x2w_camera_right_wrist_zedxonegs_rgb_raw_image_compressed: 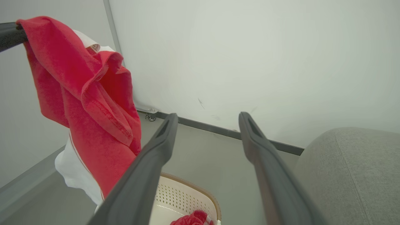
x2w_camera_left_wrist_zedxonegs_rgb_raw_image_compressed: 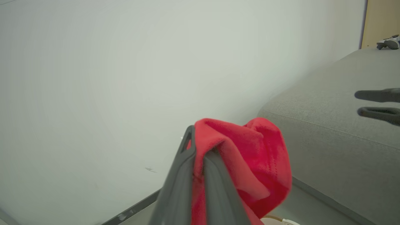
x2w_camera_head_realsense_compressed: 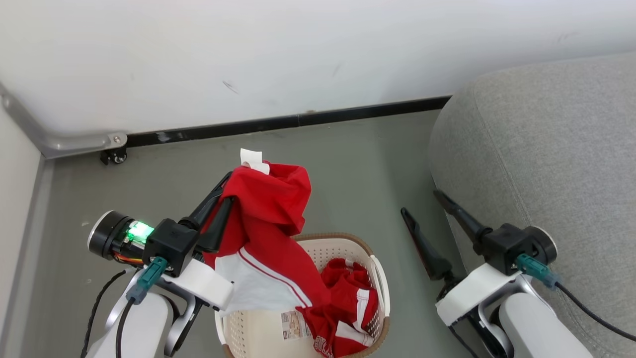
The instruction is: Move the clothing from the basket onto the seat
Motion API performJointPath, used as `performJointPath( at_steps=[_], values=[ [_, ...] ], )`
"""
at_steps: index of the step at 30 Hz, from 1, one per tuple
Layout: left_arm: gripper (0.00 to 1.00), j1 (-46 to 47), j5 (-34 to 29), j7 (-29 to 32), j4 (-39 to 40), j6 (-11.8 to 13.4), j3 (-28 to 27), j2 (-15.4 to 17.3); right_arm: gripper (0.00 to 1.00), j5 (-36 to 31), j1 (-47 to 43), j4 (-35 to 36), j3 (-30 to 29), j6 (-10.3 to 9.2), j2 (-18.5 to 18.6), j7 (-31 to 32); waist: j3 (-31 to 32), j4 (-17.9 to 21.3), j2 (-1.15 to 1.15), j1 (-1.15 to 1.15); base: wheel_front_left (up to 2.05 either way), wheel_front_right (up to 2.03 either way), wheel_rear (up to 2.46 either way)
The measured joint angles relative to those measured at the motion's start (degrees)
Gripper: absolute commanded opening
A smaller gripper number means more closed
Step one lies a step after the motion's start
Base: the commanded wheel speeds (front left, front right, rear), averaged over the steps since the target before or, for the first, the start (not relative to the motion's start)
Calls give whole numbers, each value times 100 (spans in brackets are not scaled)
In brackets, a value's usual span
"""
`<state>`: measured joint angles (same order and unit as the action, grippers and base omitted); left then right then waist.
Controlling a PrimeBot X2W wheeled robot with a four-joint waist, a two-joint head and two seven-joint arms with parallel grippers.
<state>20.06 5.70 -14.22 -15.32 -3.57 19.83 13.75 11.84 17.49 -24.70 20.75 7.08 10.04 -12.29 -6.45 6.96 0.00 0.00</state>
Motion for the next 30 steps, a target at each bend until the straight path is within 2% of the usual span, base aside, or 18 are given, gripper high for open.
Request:
performJointPath(
  at_steps=[11, 19, 30],
  values=[
    [0, -3, 73, 38, 424, -112, 80, 34, 100, 394, -272, 62, 878, 0, 247, 349, 404, -89, 0, 0, 0, 0, 0],
    [0, 34, 127, 318, 723, -203, 215, 35, 100, 653, -336, 265, 1686, 4, 401, 555, 619, -142, 0, 0, 0, 0, 0],
    [0, 392, 183, 900, 1037, -256, 415, -14, 100, 848, -216, 372, 2240, 4, 524, 632, 735, -170, 0, 0, 0, 0, 0]
  ],
)
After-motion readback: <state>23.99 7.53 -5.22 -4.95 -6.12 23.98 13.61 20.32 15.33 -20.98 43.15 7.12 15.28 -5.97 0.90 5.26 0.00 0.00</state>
